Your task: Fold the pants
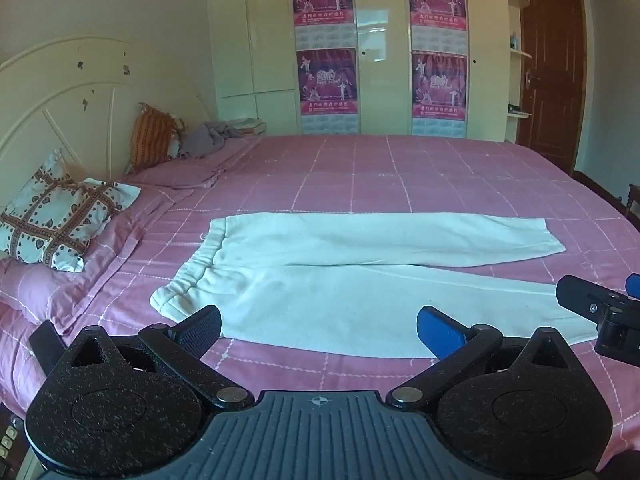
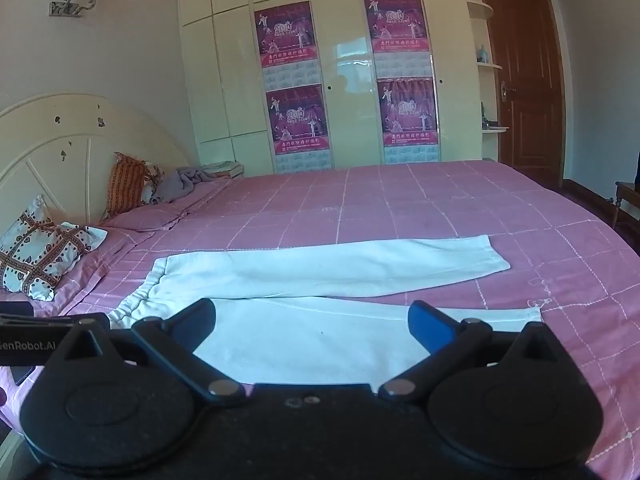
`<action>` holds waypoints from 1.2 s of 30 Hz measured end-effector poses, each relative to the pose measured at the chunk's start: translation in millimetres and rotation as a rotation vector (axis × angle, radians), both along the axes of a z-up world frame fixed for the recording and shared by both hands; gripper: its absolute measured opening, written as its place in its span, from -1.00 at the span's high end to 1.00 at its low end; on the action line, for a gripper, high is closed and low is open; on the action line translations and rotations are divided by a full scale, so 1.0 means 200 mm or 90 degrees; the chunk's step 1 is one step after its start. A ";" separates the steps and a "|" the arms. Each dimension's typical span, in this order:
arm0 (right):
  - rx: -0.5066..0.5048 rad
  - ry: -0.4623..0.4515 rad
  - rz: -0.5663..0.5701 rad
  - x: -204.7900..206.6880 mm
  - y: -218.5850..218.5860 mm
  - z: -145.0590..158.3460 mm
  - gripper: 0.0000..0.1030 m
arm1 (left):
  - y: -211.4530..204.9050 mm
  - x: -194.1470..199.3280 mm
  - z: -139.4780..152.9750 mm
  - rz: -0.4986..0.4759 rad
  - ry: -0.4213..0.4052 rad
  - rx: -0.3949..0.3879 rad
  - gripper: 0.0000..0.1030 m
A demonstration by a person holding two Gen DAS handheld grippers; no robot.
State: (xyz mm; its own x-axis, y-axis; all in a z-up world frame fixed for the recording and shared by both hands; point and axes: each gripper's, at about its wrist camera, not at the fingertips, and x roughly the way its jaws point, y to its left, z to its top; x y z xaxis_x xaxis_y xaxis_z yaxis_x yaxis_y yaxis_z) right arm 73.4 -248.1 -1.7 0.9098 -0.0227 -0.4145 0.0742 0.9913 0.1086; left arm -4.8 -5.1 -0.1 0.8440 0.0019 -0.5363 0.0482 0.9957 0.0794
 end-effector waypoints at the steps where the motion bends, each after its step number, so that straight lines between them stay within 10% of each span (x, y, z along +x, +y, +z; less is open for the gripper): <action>1: 0.001 0.000 -0.001 0.00 0.00 0.00 -1.00 | 0.00 0.00 0.00 -0.001 -0.002 0.003 -1.00; 36: -0.040 0.035 -0.022 0.04 -0.03 -0.01 -1.00 | -0.05 0.02 -0.02 -0.021 -0.053 0.016 -1.00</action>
